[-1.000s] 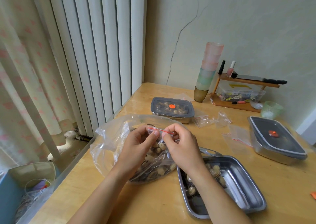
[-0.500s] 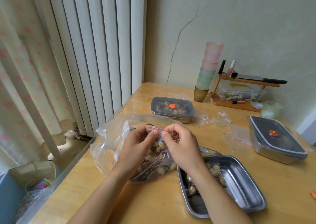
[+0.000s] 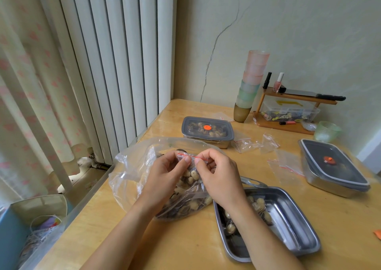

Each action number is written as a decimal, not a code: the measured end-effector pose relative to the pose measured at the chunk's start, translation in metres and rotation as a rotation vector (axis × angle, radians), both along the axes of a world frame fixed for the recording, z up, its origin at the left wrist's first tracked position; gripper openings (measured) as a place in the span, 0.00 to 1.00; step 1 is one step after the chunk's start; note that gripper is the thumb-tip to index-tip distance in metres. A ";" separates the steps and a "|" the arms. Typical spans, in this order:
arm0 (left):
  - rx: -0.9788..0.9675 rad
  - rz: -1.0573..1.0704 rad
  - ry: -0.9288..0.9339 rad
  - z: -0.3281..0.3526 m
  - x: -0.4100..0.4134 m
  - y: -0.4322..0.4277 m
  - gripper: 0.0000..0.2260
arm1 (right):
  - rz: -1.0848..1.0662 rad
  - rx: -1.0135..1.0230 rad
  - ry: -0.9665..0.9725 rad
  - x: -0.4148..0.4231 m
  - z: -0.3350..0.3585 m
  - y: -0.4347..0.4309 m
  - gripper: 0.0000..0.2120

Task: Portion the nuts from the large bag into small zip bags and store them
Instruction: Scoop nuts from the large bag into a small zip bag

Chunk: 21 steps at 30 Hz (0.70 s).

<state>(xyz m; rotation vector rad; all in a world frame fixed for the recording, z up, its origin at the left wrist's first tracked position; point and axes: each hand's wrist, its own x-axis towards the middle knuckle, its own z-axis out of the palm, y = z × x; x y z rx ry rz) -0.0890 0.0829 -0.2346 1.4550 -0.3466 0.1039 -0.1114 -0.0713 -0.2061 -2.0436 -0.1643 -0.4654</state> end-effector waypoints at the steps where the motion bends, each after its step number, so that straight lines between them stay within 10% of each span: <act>1: 0.000 0.000 0.000 0.000 0.000 0.000 0.08 | -0.001 0.003 -0.001 0.000 0.000 0.000 0.08; 21: -0.126 -0.018 -0.031 0.001 0.001 0.002 0.06 | 0.078 0.000 0.021 -0.003 0.004 0.000 0.07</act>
